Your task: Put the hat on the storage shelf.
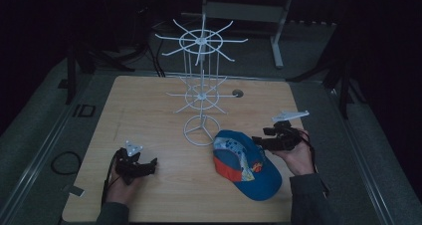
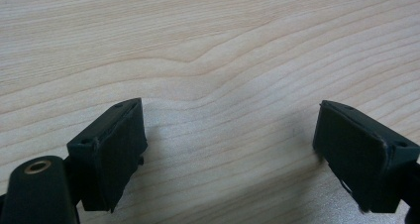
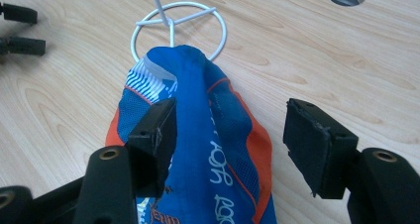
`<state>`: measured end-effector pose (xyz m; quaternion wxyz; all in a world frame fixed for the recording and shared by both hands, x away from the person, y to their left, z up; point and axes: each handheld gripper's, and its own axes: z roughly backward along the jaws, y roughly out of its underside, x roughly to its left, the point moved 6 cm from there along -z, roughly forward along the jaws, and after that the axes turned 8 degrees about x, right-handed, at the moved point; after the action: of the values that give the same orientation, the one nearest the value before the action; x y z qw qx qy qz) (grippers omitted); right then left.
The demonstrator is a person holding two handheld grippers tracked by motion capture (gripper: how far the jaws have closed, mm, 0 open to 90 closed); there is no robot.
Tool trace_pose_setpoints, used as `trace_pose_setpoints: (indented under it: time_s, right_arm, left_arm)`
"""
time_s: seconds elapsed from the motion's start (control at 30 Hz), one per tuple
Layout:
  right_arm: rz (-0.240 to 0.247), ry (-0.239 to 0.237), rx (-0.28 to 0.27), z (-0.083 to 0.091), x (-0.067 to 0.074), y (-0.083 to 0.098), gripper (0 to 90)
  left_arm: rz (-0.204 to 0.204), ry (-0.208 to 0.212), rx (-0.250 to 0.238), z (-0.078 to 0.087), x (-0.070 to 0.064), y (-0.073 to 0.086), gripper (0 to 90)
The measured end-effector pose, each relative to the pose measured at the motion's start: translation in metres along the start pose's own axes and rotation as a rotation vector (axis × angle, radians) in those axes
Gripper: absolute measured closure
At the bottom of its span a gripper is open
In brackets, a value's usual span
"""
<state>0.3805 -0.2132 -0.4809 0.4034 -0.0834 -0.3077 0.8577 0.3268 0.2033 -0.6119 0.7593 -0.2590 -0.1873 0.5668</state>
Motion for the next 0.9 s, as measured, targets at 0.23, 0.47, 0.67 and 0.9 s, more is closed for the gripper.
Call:
trace_pose_setpoints:
  time_s: [0.23,0.47,0.67,0.9]
  right_arm:
    - [0.043,0.000,0.040,-0.002,0.004,-0.008,39.3]
    - [0.078,-0.018,0.070,-0.003,0.009,-0.014,41.0]
    - [0.098,-0.021,0.091,-0.006,0.014,-0.018,40.9]
    - [0.122,-0.019,0.131,-0.014,0.016,-0.022,40.7]
  left_arm:
    - [0.000,-0.001,-0.001,0.000,0.000,0.000,13.4]
    - [0.001,0.000,-0.002,0.000,0.000,0.000,13.4]
    - [0.001,0.000,-0.002,0.000,0.000,0.000,13.4]
    - [0.003,0.000,-0.002,0.000,0.000,0.000,13.4]
